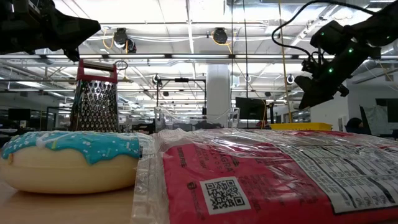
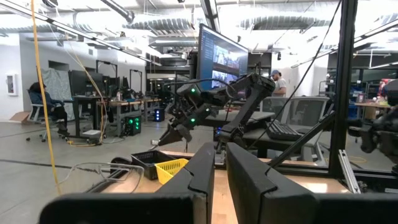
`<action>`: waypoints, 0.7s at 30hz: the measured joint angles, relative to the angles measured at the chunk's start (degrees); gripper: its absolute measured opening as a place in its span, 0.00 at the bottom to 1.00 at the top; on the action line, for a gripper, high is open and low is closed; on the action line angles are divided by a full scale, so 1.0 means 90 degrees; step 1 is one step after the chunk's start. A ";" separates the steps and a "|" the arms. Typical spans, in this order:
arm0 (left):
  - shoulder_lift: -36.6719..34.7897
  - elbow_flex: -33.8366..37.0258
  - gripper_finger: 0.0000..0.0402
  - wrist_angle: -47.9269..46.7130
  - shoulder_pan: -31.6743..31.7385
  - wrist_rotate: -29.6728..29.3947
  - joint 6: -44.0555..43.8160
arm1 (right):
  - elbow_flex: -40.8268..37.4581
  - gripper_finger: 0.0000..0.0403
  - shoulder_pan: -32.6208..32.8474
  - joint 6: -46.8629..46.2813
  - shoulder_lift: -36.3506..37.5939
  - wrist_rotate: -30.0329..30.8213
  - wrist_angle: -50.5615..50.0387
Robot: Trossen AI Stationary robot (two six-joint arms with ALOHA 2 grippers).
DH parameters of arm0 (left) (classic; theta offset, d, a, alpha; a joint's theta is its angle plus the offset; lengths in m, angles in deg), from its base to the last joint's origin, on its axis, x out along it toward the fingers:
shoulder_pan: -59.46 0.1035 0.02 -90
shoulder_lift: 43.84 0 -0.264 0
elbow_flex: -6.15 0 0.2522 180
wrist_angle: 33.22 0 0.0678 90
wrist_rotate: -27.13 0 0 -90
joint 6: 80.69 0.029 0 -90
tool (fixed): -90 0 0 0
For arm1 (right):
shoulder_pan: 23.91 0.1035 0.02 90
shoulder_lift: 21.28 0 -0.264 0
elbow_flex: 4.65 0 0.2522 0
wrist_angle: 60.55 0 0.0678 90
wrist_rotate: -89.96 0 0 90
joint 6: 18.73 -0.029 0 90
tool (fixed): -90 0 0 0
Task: Pick & Place Food Item
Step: Put the violet food coloring bottle into the black bin
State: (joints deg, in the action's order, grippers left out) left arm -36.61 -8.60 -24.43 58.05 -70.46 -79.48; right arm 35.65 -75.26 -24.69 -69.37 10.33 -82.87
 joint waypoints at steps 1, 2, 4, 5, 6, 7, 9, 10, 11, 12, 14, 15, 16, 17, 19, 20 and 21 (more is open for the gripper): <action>0.0000 0.0000 0.10 -0.0001 -0.0001 0.0000 0.0000 | -0.0079 0.16 -0.0096 -0.0018 -0.0004 -0.0005 0.0116; 0.0000 0.0000 0.10 0.0000 -0.0002 0.0000 0.0000 | -0.0155 0.16 -0.0181 -0.0027 -0.0005 -0.0006 0.0214; 0.0000 0.0000 0.10 -0.0002 -0.0002 0.0000 0.0000 | -0.0291 0.16 -0.0333 -0.0013 -0.0012 -0.0018 0.0419; 0.0000 0.0000 0.10 -0.0002 -0.0001 0.0000 0.0000 | -0.0337 0.17 -0.0371 0.0014 -0.0018 -0.0057 0.0477; -0.0001 0.0000 0.10 -0.0001 -0.0001 0.0000 0.0000 | -0.0368 0.17 -0.0383 0.0008 -0.0035 -0.0130 0.0483; -0.0002 0.0000 0.10 0.0000 -0.0001 -0.0002 0.0000 | -0.0387 0.17 -0.0385 0.0003 -0.0070 -0.0189 0.0499; -0.0002 0.0000 0.10 -0.0002 -0.0002 0.0000 0.0000 | -0.0403 0.16 -0.0382 0.0001 -0.0151 -0.0209 0.0496; -0.0002 0.0000 0.10 0.0000 -0.0001 0.0001 0.0000 | -0.0404 0.16 -0.0383 -0.0004 -0.0193 -0.0185 0.0496; -0.0002 0.0000 0.10 0.0000 0.0000 0.0000 0.0000 | -0.0402 0.15 -0.0385 -0.0043 -0.0243 -0.0187 0.0488; -0.0002 0.0000 0.10 -0.0002 -0.0002 0.0000 0.0000 | -0.0405 0.15 -0.0385 -0.0050 -0.0309 -0.0182 0.0472; -0.0002 0.0000 0.10 0.0000 -0.0002 0.0000 0.0000 | -0.0407 0.15 -0.0385 -0.0032 -0.0414 -0.0178 0.0450; -0.0002 0.0000 0.10 -0.0002 -0.0002 0.0000 0.0000 | -0.0407 0.16 -0.0382 -0.0027 -0.0464 -0.0175 0.0476; -0.0002 0.0000 0.10 0.0000 -0.0002 0.0000 0.0000 | -0.0407 0.16 -0.0382 -0.0026 -0.0518 -0.0172 0.0514; -0.0002 0.0000 0.10 0.0000 -0.0002 0.0000 0.0000 | -0.0407 0.16 -0.0382 -0.0026 -0.0570 -0.0172 0.0541; -0.0002 0.0000 0.10 -0.0001 0.0000 0.0000 0.0000 | -0.0407 0.17 -0.0382 -0.0019 -0.0654 -0.0165 0.0566; -0.0002 0.0000 0.10 0.0000 0.0000 0.0000 0.0000 | -0.0407 0.17 -0.0383 0.0013 -0.0703 -0.0165 0.0596; -0.0002 0.0000 0.10 0.0000 -0.0001 0.0000 0.0000 | -0.0407 0.17 -0.0382 0.0052 -0.0744 -0.0163 0.0603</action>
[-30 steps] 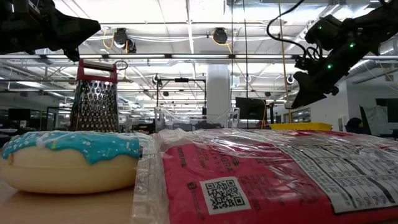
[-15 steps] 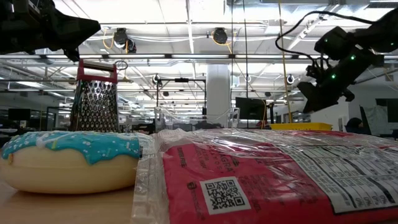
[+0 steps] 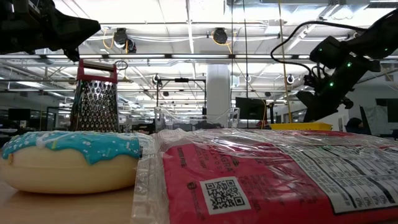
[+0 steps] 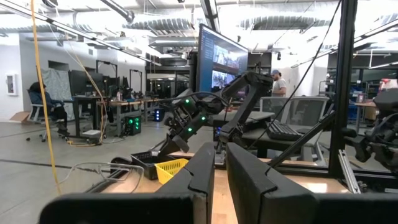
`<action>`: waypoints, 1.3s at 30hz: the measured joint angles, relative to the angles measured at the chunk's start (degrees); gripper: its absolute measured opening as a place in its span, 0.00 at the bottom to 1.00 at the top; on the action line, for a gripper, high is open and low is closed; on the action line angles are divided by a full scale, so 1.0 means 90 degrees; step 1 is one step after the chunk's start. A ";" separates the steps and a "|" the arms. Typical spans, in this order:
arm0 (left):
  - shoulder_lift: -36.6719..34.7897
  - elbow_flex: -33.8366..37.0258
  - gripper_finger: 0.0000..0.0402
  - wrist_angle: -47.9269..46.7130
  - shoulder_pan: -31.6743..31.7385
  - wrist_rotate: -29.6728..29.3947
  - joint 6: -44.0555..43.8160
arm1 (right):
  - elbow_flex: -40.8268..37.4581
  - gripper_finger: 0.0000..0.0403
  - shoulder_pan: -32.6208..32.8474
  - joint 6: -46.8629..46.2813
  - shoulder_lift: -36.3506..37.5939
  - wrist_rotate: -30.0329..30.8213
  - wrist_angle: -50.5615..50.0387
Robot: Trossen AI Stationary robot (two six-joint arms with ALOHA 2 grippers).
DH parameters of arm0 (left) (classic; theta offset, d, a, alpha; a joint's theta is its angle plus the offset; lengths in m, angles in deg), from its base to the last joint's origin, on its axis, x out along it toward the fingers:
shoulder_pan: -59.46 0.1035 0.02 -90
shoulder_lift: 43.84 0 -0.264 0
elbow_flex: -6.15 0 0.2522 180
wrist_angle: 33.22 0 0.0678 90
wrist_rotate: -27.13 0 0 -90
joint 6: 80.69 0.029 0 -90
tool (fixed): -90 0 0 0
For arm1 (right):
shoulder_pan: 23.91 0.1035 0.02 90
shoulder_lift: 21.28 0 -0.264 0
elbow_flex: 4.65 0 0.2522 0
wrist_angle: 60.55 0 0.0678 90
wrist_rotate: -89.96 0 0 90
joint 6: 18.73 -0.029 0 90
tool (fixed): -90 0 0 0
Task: Pick & Place Food Item
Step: Put the violet food coloring bottle into the black bin, then put the blue food coloring bottle into the black bin
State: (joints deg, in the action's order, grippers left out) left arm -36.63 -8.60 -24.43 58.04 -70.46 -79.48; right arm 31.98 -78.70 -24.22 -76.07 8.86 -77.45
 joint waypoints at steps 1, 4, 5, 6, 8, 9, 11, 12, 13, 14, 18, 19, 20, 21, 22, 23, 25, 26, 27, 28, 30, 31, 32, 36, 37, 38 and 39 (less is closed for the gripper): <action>0.0000 0.0000 0.10 -0.0002 -0.0002 0.0000 0.0000 | 0.0000 0.17 0.0000 0.0021 -0.0038 -0.0002 -0.0002; 0.0000 0.0000 0.10 -0.0002 0.0001 0.0000 0.0000 | 0.0000 0.17 0.0000 0.0021 -0.0138 0.0003 0.0059; 0.0000 0.0000 0.10 -0.0001 0.0000 0.0000 0.0000 | 0.0000 0.18 0.0000 0.0019 -0.0167 0.0004 0.0080; 0.0000 0.0000 0.10 0.0000 -0.0001 0.0000 0.0000 | 0.0000 0.19 0.0000 -0.0003 -0.0190 0.0009 0.0091; 0.0000 0.0000 0.10 0.0000 0.0000 0.0000 0.0000 | 0.0000 0.20 0.0000 -0.0077 -0.0239 0.0025 0.0157; 0.0000 0.0000 0.10 0.0000 -0.0002 0.0000 0.0000 | 0.0000 0.22 0.0000 -0.0096 -0.0259 0.0027 0.0180; 0.0000 0.0000 0.10 0.0000 0.0001 0.0000 0.0000 | 0.0000 0.25 0.0000 -0.0122 -0.0283 0.0027 0.0192; 0.0000 0.0000 0.10 0.0000 0.0000 0.0000 0.0000 | 0.0000 0.26 0.0000 -0.0122 -0.0288 0.0027 0.0194; 0.0000 0.0000 0.10 0.0000 0.0000 0.0000 0.0000 | 0.0000 0.28 0.0000 -0.0123 -0.0287 0.0027 0.0194; 0.0000 0.0001 0.10 -0.0001 0.0001 0.0000 0.0000 | 0.0000 0.30 0.0000 -0.0123 -0.0286 0.0028 0.0200; 0.0000 0.0000 0.10 0.0000 -0.0002 0.0000 0.0000 | 0.0000 0.35 0.0000 -0.0122 -0.0287 0.0027 0.0195; 0.0000 0.0000 0.10 0.0000 0.0001 0.0000 0.0000 | 0.0000 0.36 0.0000 -0.0122 -0.0286 0.0021 0.0183; 0.0000 0.0000 0.10 0.0000 0.0000 0.0000 0.0000 | 0.0000 0.37 0.0000 -0.0122 -0.0286 0.0017 0.0172; 0.0000 0.0000 0.10 0.0000 0.0001 0.0000 0.0000 | 0.0000 0.38 0.0000 -0.0122 -0.0286 0.0012 0.0160; 0.0000 0.0000 0.10 0.0000 0.0001 0.0001 0.0000 | 0.0000 0.39 0.0000 -0.0120 -0.0286 0.0012 0.0142; 0.0000 0.0000 0.10 0.0000 0.0000 0.0000 0.0000 | 0.0000 0.40 0.0000 -0.0103 -0.0286 0.0011 0.0125; 0.0000 0.0000 0.10 0.0000 0.0000 0.0000 0.0000 | 0.0000 0.41 0.0000 -0.0100 -0.0286 0.0010 0.0125; 0.0000 0.0000 0.10 0.0000 0.0001 0.0000 0.0000 | 0.0000 0.41 0.0000 -0.0100 -0.0286 0.0008 0.0126; 0.0000 0.0000 0.10 0.0000 -0.0001 0.0000 0.0000 | 0.0000 0.41 0.0000 -0.0100 -0.0286 0.0010 0.0126; 0.0000 0.0000 0.10 0.0000 0.0000 0.0000 0.0000 | 0.0000 0.41 0.0000 -0.0100 -0.0286 0.0009 0.0126; 0.0000 0.0000 0.10 0.0000 0.0001 0.0000 0.0000 | 0.0000 0.41 0.0000 -0.0100 -0.0286 0.0008 0.0129; 0.0000 0.0000 0.10 0.0000 -0.0002 0.0000 0.0000 | 0.0000 0.41 0.0000 -0.0100 -0.0286 0.0008 0.0129; 0.0000 0.0000 0.10 0.0000 0.0000 0.0000 0.0000 | 0.0000 0.41 0.0000 -0.0100 -0.0286 0.0008 0.0129; 0.0000 0.0000 0.10 0.0000 0.0001 0.0000 0.0000 | -0.0002 0.40 0.0000 -0.0100 -0.0286 0.0008 0.0177; 0.0000 0.0000 0.10 0.0000 -0.0002 0.0000 0.0000 | -0.0002 0.40 0.0000 -0.0100 -0.0286 0.0007 0.0199; 0.0000 0.0000 0.10 0.0000 0.0001 0.0000 0.0000 | -0.0002 0.41 0.0000 -0.0100 -0.0286 0.0008 0.0206; 0.0000 0.0000 0.10 0.0000 0.0001 0.0000 0.0000 | -0.0002 0.41 0.0000 -0.0100 -0.0286 0.0006 0.0205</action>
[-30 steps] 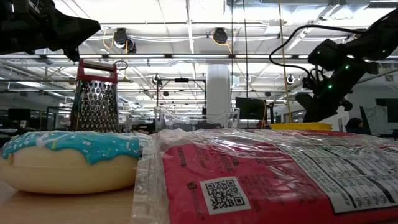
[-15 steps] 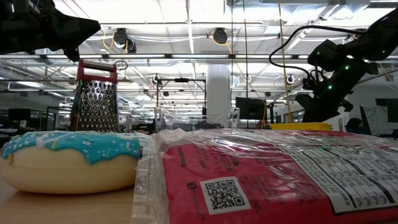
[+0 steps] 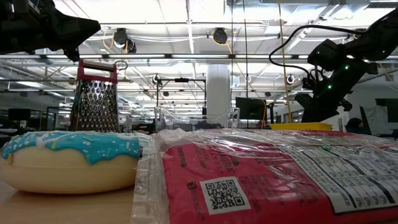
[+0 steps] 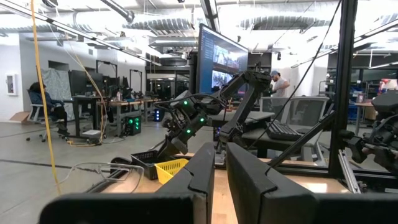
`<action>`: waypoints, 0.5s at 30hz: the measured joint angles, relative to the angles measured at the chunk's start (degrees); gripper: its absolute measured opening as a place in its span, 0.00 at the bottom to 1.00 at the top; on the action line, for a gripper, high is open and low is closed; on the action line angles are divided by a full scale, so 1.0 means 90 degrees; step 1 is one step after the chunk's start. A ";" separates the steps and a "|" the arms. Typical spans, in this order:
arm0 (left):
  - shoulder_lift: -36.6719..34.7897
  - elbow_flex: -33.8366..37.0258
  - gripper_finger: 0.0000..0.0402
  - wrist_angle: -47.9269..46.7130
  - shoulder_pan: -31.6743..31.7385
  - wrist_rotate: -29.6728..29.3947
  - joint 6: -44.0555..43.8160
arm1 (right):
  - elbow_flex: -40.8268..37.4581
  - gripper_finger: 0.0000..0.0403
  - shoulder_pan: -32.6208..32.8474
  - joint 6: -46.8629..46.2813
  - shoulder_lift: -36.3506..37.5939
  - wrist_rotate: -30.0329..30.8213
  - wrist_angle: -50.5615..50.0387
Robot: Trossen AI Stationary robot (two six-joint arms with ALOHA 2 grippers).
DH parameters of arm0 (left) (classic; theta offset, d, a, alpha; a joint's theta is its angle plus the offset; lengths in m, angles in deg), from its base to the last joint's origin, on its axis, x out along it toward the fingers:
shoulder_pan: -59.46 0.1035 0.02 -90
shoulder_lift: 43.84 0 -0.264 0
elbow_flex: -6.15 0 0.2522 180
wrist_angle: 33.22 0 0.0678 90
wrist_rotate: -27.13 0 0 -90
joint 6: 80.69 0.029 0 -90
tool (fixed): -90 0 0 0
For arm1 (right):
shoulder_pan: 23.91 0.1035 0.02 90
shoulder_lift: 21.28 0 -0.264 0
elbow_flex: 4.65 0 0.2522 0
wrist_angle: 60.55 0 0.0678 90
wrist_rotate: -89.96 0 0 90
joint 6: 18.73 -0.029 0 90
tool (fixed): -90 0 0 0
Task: Pick & Place Food Item
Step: Put the blue food coloring bottle into the black bin
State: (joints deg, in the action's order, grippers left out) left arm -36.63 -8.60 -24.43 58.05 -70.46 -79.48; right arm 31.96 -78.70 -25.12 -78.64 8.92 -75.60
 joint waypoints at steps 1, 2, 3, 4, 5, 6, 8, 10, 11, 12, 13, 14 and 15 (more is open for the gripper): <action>0.0000 0.0000 0.10 0.0000 0.0000 0.0000 0.0000 | 0.0000 0.41 0.0000 0.0002 0.0000 0.0000 -0.0001; 0.0000 0.0000 0.10 0.0000 -0.0002 0.0000 0.0000 | 0.0000 0.42 0.0000 0.0002 0.0000 -0.0001 -0.0006; 0.0000 0.0000 0.10 0.0000 -0.0002 0.0000 0.0000 | 0.0000 0.42 0.0000 0.0002 0.0000 -0.0001 -0.0017; 0.0000 0.0000 0.10 0.0000 -0.0002 0.0000 0.0000 | 0.0000 0.42 0.0000 0.0002 0.0000 -0.0001 -0.0026; 0.0000 0.0000 0.10 0.0000 0.0000 0.0000 0.0000 | 0.0000 0.42 0.0000 0.0002 0.0000 0.0001 -0.0028; 0.0000 0.0000 0.10 0.0000 -0.0002 0.0000 0.0000 | 0.0000 0.42 0.0000 0.0002 0.0000 -0.0001 -0.0025; 0.0000 0.0000 0.10 0.0000 0.0000 0.0000 0.0000 | 0.0000 0.42 0.0000 0.0002 0.0000 -0.0001 -0.0025; 0.0000 0.0000 0.10 0.0000 -0.0002 0.0000 0.0000 | 0.0000 0.42 0.0000 0.0002 0.0000 -0.0001 -0.0025; 0.0000 0.0000 0.10 0.0000 -0.0001 0.0000 0.0000 | 0.0000 0.42 0.0000 0.0002 0.0000 -0.0001 -0.0025; 0.0000 0.0000 0.10 0.0000 0.0000 0.0000 0.0000 | 0.0000 0.42 0.0000 0.0002 0.0000 -0.0001 -0.0025; 0.0000 0.0000 0.10 0.0000 0.0000 0.0000 0.0000 | 0.0000 0.42 0.0000 0.0002 0.0000 -0.0001 -0.0025; 0.0000 0.0000 0.10 0.0000 -0.0002 0.0000 0.0000 | 0.0000 0.42 0.0000 0.0004 0.0000 -0.0001 -0.0027; 0.0000 0.0000 0.10 0.0000 0.0000 0.0000 0.0000 | 0.0000 0.42 0.0000 0.0004 0.0000 -0.0001 -0.0025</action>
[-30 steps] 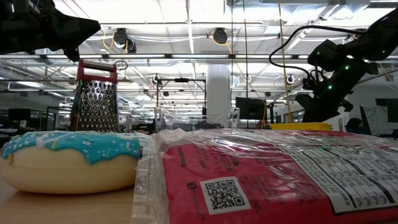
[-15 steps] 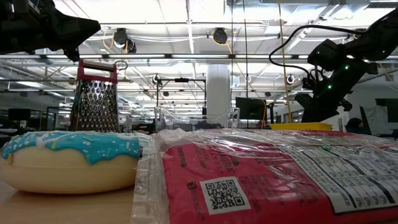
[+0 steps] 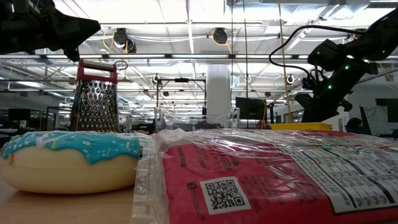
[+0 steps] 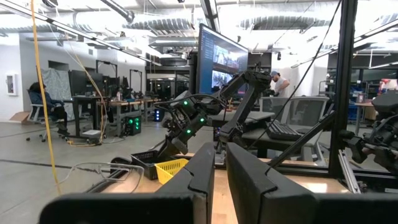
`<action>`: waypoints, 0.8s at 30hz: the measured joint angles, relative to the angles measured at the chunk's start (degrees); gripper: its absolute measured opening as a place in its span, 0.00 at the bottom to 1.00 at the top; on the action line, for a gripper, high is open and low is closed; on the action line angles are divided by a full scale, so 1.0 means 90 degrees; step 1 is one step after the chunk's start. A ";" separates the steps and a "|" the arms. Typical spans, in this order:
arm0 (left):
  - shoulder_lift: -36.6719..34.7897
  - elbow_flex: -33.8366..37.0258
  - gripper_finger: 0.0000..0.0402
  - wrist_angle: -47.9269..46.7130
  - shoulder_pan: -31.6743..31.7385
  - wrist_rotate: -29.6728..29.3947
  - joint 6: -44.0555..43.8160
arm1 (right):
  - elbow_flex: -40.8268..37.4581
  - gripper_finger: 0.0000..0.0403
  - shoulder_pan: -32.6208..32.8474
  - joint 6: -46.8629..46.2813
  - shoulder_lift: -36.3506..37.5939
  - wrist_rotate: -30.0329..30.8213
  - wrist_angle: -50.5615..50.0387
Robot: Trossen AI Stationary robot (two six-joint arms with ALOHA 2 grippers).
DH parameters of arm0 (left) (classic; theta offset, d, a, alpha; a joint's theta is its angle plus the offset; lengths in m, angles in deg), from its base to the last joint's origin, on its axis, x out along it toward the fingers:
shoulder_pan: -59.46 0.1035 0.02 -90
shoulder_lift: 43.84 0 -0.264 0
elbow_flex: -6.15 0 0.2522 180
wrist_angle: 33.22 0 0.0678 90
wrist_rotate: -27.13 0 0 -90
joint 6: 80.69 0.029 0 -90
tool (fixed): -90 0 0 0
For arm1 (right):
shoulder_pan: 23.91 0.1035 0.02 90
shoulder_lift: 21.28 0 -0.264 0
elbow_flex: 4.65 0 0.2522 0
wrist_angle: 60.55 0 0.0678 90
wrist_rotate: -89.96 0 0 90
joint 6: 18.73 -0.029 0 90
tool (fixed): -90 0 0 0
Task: Pick & Place Food Item
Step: Put the blue food coloring bottle into the black bin
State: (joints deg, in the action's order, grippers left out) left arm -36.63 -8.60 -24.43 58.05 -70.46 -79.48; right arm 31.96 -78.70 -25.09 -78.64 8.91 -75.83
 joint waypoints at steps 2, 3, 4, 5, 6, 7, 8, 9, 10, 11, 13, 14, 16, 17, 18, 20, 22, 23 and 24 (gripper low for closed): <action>0.0000 0.0000 0.10 0.0000 -0.0002 0.0000 0.0000 | 0.0000 0.42 0.0000 0.0001 0.0000 0.0000 0.0000; 0.0000 0.0000 0.10 0.0000 0.0000 0.0000 0.0000 | 0.0000 0.42 0.0000 0.0001 0.0000 -0.0001 0.0000; 0.0000 0.0000 0.10 0.0000 -0.0002 0.0000 0.0000 | 0.0000 0.41 0.0001 0.0001 0.0000 -0.0006 0.0000; 0.0000 0.0000 0.10 0.0000 0.0000 0.0000 0.0000 | 0.0000 0.41 0.0009 0.0000 0.0001 -0.0043 0.0001; 0.0000 0.0000 0.10 0.0000 -0.0002 0.0000 0.0000 | 0.0000 0.41 0.0018 -0.0001 0.0017 -0.0179 0.0007; 0.0000 0.0000 0.10 0.0000 -0.0001 0.0000 0.0000 | -0.0003 0.41 0.0033 -0.0011 0.0041 -0.0397 0.0041; 0.0000 0.0000 0.10 0.0000 0.0000 0.0000 0.0000 | -0.0005 0.41 0.0066 -0.0072 0.0083 -0.0660 0.0123; 0.0000 0.0000 0.10 0.0000 -0.0001 0.0000 0.0000 | -0.0007 0.41 0.0114 -0.0181 0.0133 -0.0979 0.0265; 0.0000 0.0000 0.10 0.0000 -0.0002 0.0000 0.0000 | -0.0005 0.41 0.0186 -0.0307 0.0191 -0.1361 0.0429; 0.0000 0.0000 0.10 0.0000 0.0000 0.0000 0.0000 | -0.0005 0.41 0.0284 -0.0435 0.0268 -0.1740 0.0604; 0.0001 0.0000 0.10 0.0000 -0.0001 0.0000 0.0000 | -0.0005 0.40 0.0562 -0.0720 0.0423 -0.2554 0.0990; 0.0000 0.0001 0.10 0.0000 -0.0001 0.0000 0.0000 | -0.0005 0.40 0.0755 -0.0853 0.0514 -0.2933 0.1182; 0.0000 0.0000 0.10 0.0000 -0.0001 0.0000 0.0000 | -0.0005 0.40 0.1233 -0.1080 0.0715 -0.3447 0.1605; 0.0000 0.0000 0.10 0.0000 0.0000 0.0000 0.0000 | -0.0005 0.39 0.1535 -0.1180 0.0824 -0.3557 0.1804; 0.0000 0.0000 0.10 0.0000 -0.0002 0.0000 0.0000 | -0.0005 0.39 0.1827 -0.1227 0.0933 -0.3658 0.1990; 0.0002 0.0000 0.10 0.0000 0.0000 0.0000 0.0000 | -0.0005 0.39 0.2484 -0.1252 0.1166 -0.3677 0.2340; 0.0001 0.0000 0.10 0.0000 -0.0002 0.0000 0.0000 | -0.0005 0.39 0.3151 -0.1200 0.1377 -0.3679 0.2696; 0.0001 0.0000 0.10 0.0000 0.0000 0.0000 0.0000 | -0.0005 0.39 0.3483 -0.1158 0.1473 -0.3679 0.2826; 0.0002 0.0000 0.10 0.0000 0.0000 0.0000 0.0000 | -0.0005 0.38 0.3799 -0.1095 0.1554 -0.3680 0.2940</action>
State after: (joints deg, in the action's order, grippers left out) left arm -36.61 -8.60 -24.43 58.05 -70.46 -79.48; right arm 31.92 -44.50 -34.94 -64.65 -24.21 -49.37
